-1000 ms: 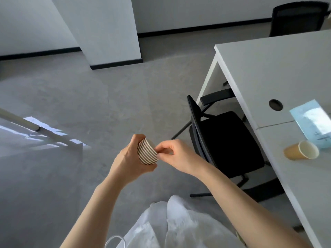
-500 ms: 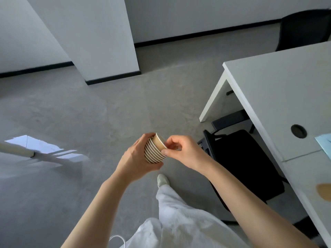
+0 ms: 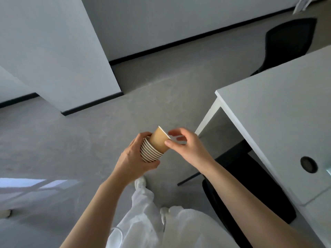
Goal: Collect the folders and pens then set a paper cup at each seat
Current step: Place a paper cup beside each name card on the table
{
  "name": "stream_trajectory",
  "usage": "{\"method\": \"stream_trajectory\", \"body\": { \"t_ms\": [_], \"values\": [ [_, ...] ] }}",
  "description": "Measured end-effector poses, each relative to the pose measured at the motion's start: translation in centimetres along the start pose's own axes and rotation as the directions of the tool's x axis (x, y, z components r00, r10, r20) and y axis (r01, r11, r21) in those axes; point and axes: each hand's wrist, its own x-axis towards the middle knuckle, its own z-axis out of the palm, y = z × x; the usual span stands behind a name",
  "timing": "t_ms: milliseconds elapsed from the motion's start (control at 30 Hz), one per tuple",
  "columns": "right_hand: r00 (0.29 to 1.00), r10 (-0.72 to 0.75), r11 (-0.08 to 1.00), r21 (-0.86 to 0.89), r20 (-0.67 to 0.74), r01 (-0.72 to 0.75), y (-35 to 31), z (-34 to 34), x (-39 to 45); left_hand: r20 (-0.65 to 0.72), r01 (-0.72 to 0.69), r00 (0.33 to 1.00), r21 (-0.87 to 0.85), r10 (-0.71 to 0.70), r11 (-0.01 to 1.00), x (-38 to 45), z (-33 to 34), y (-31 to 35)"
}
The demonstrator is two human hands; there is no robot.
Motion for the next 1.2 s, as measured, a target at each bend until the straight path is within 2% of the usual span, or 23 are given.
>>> {"method": "stream_trajectory", "body": {
  "t_ms": [100, 233, 367, 600, 767, 867, 933, 1100, 1200],
  "values": [
    [0.986, 0.15, 0.97, 0.202, -0.072, -0.133, -1.7, 0.6, 5.1, 0.044, -0.046, 0.998, -0.007, 0.046, 0.999, 6.1, -2.2, -0.9],
    [0.955, 0.294, 0.873, 0.422, -0.05, -0.247, -5.1, 1.9, 12.1, 0.103, -0.097, 0.99, 0.012, 0.095, 0.995, 14.6, -6.3, -1.6],
    [0.898, 0.434, 0.641, 0.675, 0.072, -0.364, -8.4, 2.2, 18.6, 0.17, -0.146, 0.976, 0.041, 0.137, 0.988, 22.6, -9.6, -1.4],
    [0.859, 0.511, 0.552, 0.763, 0.007, -0.335, -10.9, 0.2, 27.7, 0.284, -0.225, 0.938, 0.055, 0.201, 0.973, 34.6, -11.1, 0.7],
    [0.853, 0.521, 0.543, 0.78, -0.024, -0.31, -10.3, -3.8, 33.5, 0.351, -0.282, 0.902, 0.045, 0.249, 0.958, 42.4, -9.5, 3.7],
    [0.835, 0.543, 0.53, 0.806, -0.084, -0.264, -10.0, -7.0, 38.0, 0.397, -0.338, 0.869, 0.04, 0.296, 0.94, 48.3, -7.9, 6.3],
    [0.82, 0.556, 0.558, 0.793, -0.137, -0.246, -10.1, -9.6, 41.3, 0.427, -0.374, 0.841, 0.013, 0.333, 0.927, 52.6, -6.8, 8.2],
    [0.779, 0.593, 0.523, 0.834, -0.205, -0.178, -10.5, -17.7, 48.2, 0.491, -0.403, 0.803, 0.028, 0.338, 0.915, 62.9, -4.8, 13.4],
    [0.769, 0.587, 0.546, 0.826, -0.255, -0.143, -10.5, -21.8, 51.4, 0.517, -0.422, 0.781, 0.022, 0.351, 0.906, 68.0, -3.5, 16.3]
  ]
}}
